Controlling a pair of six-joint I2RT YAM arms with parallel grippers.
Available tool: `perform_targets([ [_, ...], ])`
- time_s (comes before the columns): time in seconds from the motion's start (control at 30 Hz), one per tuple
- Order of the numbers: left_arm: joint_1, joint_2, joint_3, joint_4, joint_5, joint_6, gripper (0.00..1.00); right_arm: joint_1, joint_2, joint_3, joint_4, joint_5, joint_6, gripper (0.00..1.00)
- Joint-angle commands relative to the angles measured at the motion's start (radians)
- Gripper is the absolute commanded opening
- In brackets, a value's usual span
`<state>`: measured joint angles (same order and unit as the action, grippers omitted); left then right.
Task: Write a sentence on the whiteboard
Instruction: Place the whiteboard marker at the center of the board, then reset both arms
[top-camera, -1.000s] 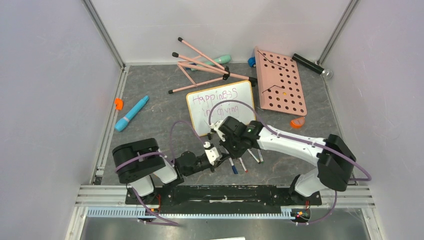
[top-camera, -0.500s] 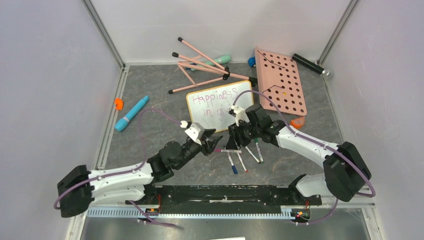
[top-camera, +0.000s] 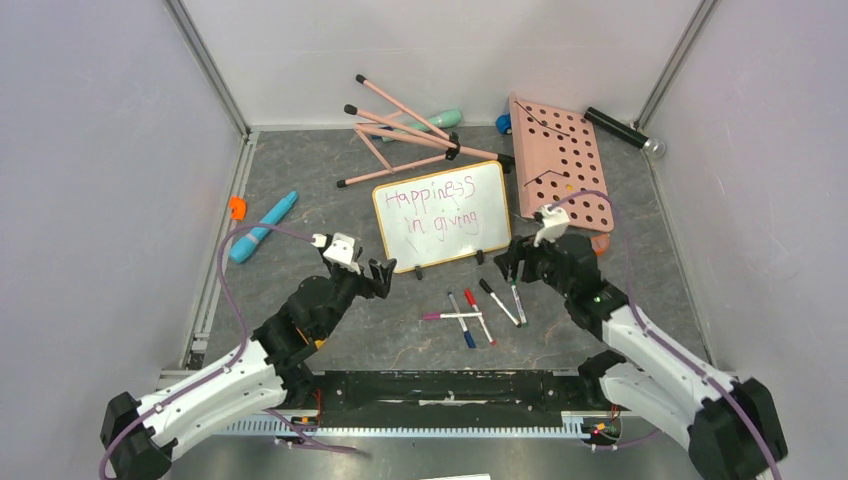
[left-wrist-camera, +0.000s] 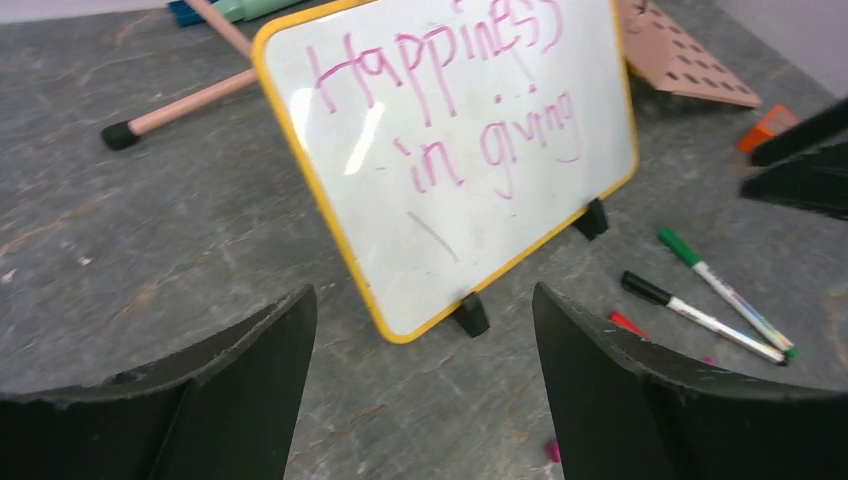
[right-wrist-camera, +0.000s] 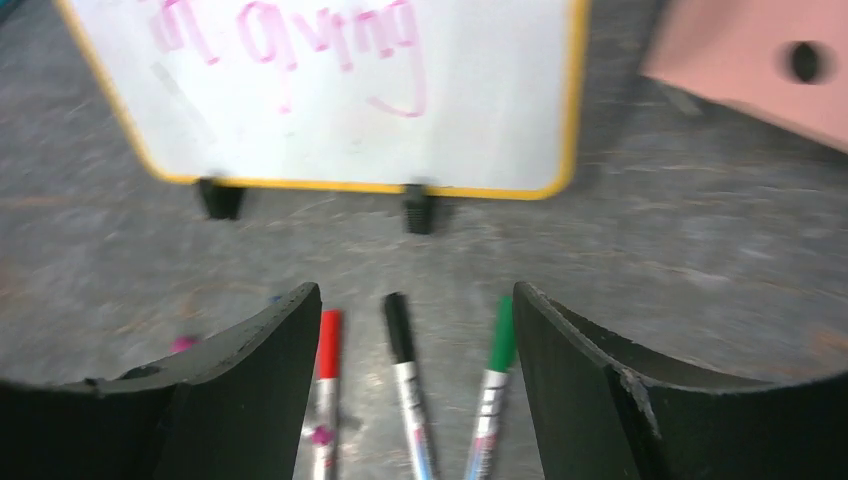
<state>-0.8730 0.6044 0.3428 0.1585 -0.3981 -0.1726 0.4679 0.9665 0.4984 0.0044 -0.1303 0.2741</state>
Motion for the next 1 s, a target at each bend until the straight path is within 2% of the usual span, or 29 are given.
perform_targets([
  [0.0, 0.04, -0.023, -0.012, -0.065, -0.132, 0.033, 0.85, -0.007, -0.195, -0.197, 0.237, 0.391, -0.061, 0.72],
  [0.1, 0.085, 0.019, -0.004, -0.038, -0.171, 0.106, 0.86, -0.01, -0.309, -0.308, 0.35, 0.528, -0.109, 0.75],
  [0.23, 0.217, 0.122, -0.002, 0.079, -0.158, 0.168, 0.87, -0.015, -0.347, -0.414, 0.508, 0.687, -0.305, 0.76],
  [0.3, 0.318, 0.179, -0.007, 0.147, -0.096, 0.17, 0.87, -0.024, -0.346, -0.489, 0.656, 0.752, -0.381, 0.76],
  [0.37, 0.435, 0.247, -0.017, 0.22, -0.018, 0.15, 0.87, -0.046, -0.347, -0.616, 0.895, 0.72, -0.458, 0.76],
  [0.43, 0.555, 0.304, -0.047, 0.311, 0.065, 0.117, 0.87, -0.074, -0.285, -0.713, 1.14, 0.709, -0.51, 0.76],
  [0.47, 0.599, 0.336, -0.058, 0.367, 0.101, 0.112, 0.87, -0.092, -0.232, -0.714, 1.174, 0.705, -0.526, 0.76],
  [0.53, 0.653, 0.39, -0.082, 0.459, 0.131, 0.135, 0.87, -0.123, -0.138, -0.681, 1.158, 0.684, -0.549, 0.83],
  [0.63, 0.703, 0.513, -0.133, 0.674, 0.148, 0.171, 0.87, -0.187, 0.0, -0.697, 1.32, 0.654, -0.514, 0.84],
  [0.7, 0.745, 0.624, -0.149, 0.794, 0.192, 0.169, 0.86, -0.237, 0.09, -0.682, 1.366, 0.59, -0.519, 0.84],
  [0.8, 0.781, 0.789, -0.159, 0.989, 0.241, 0.187, 0.85, -0.282, 0.193, -0.638, 1.328, 0.53, -0.495, 0.87],
  [0.93, 0.796, 0.875, -0.095, 0.945, 0.233, 0.182, 0.86, -0.327, 0.449, -0.67, 1.657, 0.501, -0.477, 0.85],
  [0.97, 0.803, 0.859, -0.064, 0.852, 0.236, 0.153, 0.86, -0.328, 0.429, -0.656, 1.604, 0.49, -0.472, 0.86],
])
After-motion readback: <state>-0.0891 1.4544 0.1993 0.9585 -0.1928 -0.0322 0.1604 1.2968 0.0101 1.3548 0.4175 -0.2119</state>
